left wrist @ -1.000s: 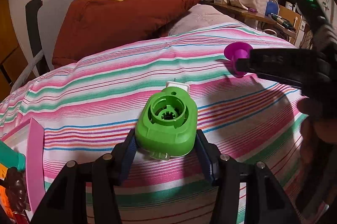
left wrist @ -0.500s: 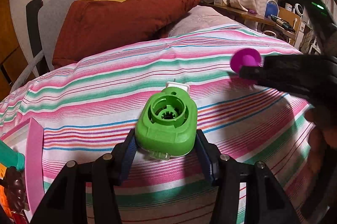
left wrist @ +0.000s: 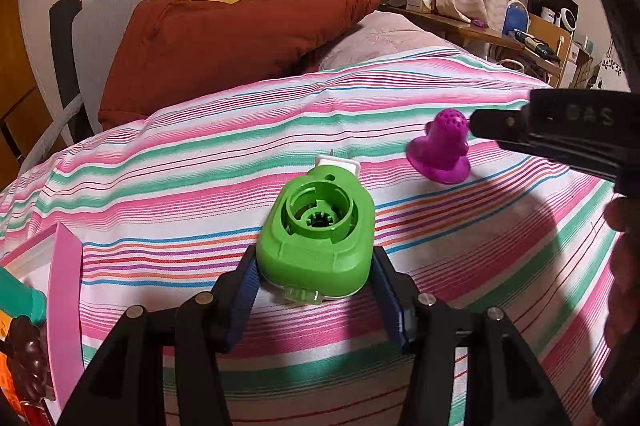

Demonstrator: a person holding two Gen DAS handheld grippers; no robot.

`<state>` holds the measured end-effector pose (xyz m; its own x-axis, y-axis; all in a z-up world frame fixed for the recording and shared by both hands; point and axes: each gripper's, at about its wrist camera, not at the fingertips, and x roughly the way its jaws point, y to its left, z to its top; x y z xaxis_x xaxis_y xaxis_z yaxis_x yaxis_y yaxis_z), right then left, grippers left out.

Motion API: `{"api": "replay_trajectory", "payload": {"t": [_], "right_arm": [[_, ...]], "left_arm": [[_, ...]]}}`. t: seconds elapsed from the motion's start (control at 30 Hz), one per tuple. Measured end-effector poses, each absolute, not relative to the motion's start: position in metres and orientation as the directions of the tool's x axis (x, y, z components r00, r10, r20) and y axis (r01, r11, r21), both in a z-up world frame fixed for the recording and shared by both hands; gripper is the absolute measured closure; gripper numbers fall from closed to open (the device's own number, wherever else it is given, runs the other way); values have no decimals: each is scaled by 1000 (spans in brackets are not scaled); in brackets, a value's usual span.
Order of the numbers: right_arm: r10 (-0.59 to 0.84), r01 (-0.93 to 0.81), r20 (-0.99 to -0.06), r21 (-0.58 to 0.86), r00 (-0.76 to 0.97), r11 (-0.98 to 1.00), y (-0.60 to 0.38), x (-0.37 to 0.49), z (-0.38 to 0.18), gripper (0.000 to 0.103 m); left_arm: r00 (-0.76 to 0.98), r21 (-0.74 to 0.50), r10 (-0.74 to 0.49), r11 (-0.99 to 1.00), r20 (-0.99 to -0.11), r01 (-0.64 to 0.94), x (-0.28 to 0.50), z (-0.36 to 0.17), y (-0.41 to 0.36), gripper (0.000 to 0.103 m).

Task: Organize rigid objects
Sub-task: 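Grasp the magenta suction toy with the right tool while the left tool holds the plug, then carry the green plug into the tray and open the left tool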

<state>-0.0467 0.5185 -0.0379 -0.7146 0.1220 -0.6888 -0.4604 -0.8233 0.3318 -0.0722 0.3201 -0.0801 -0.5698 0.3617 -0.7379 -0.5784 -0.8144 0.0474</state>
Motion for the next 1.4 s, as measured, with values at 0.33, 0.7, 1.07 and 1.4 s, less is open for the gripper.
{"api": "replay_trajectory", "payload": {"t": [0.33,0.7,1.07,1.4], "right_arm": [[152,-416,-704,221,-694,-882,508,-79,-51,63],[140,-407,-670,260,-729,-875,501,-61,-52,70],[121,-425,-633,354,-764,-833,450,10,-50,70],[130,-432,-620,367,-774,-824,434,35,-56,69]], "left_arm": [[-571,47,363,-814,-737,-579,-73,-80,321,49],[-570,47,363,-814,-737,-579,-73,-81,321,49],[-552,-1,381,-824,-742,-567,-78,-75,314,49],[-565,-86,424,-846,-708,-526,-58,-43,267,50]]}}
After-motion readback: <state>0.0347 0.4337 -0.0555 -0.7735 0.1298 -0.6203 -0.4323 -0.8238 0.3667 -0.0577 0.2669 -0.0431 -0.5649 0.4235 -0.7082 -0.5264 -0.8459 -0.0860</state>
